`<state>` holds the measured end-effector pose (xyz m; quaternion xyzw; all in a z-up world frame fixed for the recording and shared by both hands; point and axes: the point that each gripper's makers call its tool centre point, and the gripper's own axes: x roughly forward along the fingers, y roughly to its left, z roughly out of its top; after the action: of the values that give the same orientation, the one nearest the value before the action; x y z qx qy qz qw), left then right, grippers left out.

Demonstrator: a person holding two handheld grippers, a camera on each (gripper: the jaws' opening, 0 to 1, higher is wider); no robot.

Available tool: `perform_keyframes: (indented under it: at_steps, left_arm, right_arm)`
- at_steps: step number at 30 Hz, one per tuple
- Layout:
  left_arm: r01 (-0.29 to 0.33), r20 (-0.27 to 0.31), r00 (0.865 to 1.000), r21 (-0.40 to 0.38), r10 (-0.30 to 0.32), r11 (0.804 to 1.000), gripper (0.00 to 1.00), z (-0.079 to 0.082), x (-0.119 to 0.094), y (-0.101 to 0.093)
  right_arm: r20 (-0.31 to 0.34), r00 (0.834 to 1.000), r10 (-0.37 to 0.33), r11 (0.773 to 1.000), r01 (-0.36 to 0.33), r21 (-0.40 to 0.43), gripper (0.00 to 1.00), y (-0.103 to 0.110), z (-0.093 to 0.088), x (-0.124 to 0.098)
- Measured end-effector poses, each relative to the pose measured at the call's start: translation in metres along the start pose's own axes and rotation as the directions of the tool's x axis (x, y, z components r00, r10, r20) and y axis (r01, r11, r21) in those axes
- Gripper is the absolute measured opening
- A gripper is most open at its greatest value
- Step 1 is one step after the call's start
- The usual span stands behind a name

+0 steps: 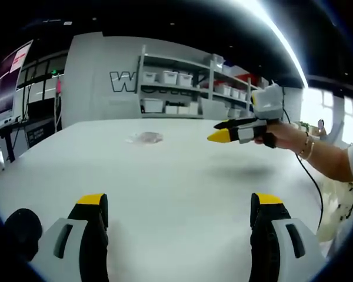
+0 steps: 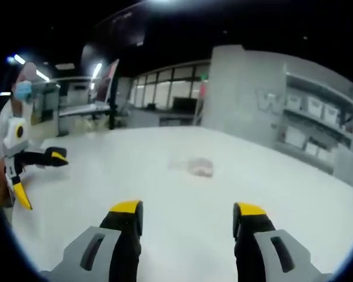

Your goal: Open the resealable bag by pulling the two sides of the seal apart until the entire bag opening is separated and visibly accessible.

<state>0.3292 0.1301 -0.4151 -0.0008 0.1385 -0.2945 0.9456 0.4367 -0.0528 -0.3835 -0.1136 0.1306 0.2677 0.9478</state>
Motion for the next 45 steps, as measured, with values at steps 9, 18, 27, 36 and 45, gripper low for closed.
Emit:
perform_keyframes:
  at_steps: [9, 18, 27, 36, 45]
  left_arm:
    - [0.004, -0.004, 1.0, -0.001, -0.004, 1.0, 0.99, -0.001, 0.0, 0.0]
    - [0.0, -0.005, 1.0, 0.0, 0.0, 1.0, 0.99, 0.0, 0.001, 0.002]
    - [0.0, -0.007, 1.0, 0.001, 0.0, 1.0, 0.99, 0.001, 0.002, 0.001]
    - [-0.004, -0.006, 1.0, 0.003, 0.004, 1.0, 0.99, 0.002, 0.002, 0.002]
    - [-0.004, -0.014, 1.0, 0.003, 0.004, 1.0, 0.99, -0.001, 0.003, 0.004]
  right_arm:
    - [-0.002, 1.0, 0.012, 1.0, -0.012, -0.016, 0.6, 0.004, 0.002, 0.009]
    - [-0.01, 1.0, 0.014, 1.0, -0.015, -0.017, 0.6, -0.003, 0.002, 0.021]
    - [-0.019, 1.0, 0.018, 0.999, -0.019, -0.045, 0.58, -0.009, 0.006, 0.035]
    - [-0.023, 0.999, 0.024, 0.998, -0.025, -0.059, 0.56, -0.011, 0.012, 0.049]
    - [-0.035, 0.999, 0.033, 0.997, -0.035, -0.073, 0.55, -0.007, 0.012, 0.063]
